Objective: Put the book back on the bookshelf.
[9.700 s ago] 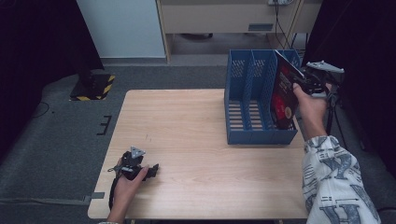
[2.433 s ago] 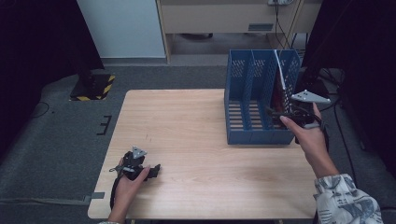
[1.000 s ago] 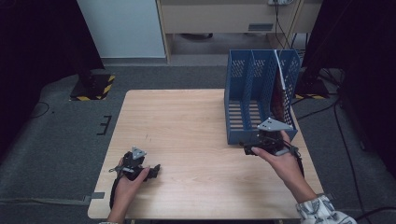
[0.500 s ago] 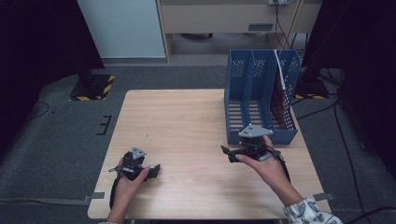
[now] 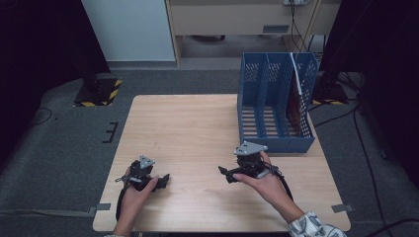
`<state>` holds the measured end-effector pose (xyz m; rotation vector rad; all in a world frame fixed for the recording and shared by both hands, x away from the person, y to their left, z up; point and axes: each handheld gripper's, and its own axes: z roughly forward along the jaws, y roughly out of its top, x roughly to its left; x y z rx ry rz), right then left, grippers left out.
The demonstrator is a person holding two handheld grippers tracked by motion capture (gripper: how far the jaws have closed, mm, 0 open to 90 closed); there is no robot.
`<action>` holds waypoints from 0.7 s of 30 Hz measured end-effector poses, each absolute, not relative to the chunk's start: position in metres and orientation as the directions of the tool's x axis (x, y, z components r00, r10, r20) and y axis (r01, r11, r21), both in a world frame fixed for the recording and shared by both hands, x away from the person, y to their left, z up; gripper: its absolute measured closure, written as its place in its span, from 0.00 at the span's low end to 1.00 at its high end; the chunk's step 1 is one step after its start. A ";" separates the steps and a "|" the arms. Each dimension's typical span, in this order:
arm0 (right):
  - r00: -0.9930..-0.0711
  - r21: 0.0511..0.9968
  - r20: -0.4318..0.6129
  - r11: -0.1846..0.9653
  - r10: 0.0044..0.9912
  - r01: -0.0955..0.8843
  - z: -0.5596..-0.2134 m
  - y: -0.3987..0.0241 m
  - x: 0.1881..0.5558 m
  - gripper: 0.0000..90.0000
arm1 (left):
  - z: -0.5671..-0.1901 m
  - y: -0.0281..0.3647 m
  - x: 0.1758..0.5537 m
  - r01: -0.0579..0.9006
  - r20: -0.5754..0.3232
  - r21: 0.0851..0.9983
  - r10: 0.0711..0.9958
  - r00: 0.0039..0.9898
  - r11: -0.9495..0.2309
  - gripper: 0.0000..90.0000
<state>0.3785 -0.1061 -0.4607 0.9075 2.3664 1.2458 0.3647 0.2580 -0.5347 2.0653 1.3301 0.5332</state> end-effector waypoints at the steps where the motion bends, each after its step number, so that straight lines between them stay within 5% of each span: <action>1: -0.751 0.817 0.010 0.428 0.660 0.387 -0.464 -0.104 0.377 0.06 | -0.535 0.258 0.365 0.662 0.005 0.685 0.911 0.412 -0.303 0.02; 21: -0.711 0.743 0.046 0.452 0.701 0.493 -0.520 -0.067 0.404 0.09 | -0.535 0.258 0.365 0.663 0.003 0.683 0.909 0.417 -0.307 0.02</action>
